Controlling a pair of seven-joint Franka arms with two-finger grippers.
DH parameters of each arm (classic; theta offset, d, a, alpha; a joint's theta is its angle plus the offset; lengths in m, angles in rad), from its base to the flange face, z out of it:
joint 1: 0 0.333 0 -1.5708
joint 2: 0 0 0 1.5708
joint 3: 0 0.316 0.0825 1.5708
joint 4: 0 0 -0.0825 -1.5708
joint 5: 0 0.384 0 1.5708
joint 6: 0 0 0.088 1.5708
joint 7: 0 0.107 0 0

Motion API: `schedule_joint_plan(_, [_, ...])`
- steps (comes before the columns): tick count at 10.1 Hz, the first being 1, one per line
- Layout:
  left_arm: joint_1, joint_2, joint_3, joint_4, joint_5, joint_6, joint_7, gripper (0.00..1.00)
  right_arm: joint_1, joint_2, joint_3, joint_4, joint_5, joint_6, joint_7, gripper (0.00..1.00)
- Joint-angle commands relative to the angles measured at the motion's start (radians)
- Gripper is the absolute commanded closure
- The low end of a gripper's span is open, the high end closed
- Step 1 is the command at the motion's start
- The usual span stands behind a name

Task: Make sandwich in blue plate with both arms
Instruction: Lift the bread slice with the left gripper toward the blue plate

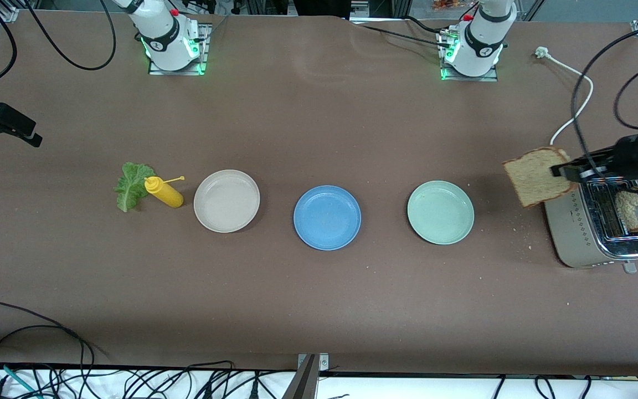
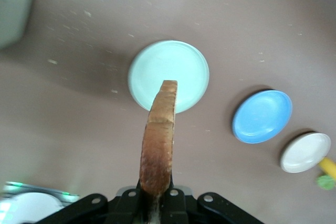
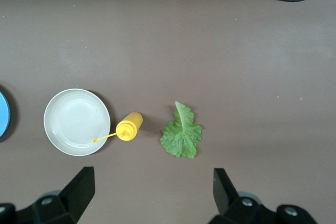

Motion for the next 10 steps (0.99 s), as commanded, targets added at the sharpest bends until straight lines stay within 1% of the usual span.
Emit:
schedule_joint_plan(1, [0.012, -0.011, -0.131, -0.152, -0.09, 0.213, -0.189, 1.0, 0.0, -0.005, 0.0, 0.011, 0.005, -0.019, 0.012, 0.0])
schedule_joint_plan(4, [0.009, -0.006, -0.327, -0.344, -0.09, 0.59, -0.393, 1.0, 0.0, -0.005, 0.003, 0.011, 0.003, -0.017, 0.012, 0.0])
schedule_joint_plan(5, [-0.031, -0.002, -0.354, -0.396, -0.089, 0.719, -0.447, 1.0, 0.0, -0.005, 0.001, 0.011, 0.003, -0.017, 0.012, 0.0])
schedule_joint_plan(7, [-0.15, 0.039, -0.351, -0.439, -0.075, 0.922, -0.533, 1.0, 0.0, -0.005, 0.001, 0.011, 0.003, -0.017, 0.012, 0.0])
schedule_joint_plan(8, [-0.202, 0.078, -0.346, -0.441, -0.074, 1.006, -0.562, 1.0, 0.0, -0.005, 0.001, 0.011, 0.003, -0.017, 0.012, 0.0])
schedule_joint_plan(10, [-0.273, 0.153, -0.34, -0.441, -0.043, 1.151, -0.608, 1.0, 0.0, -0.005, 0.001, 0.011, 0.003, -0.017, 0.012, 0.0])
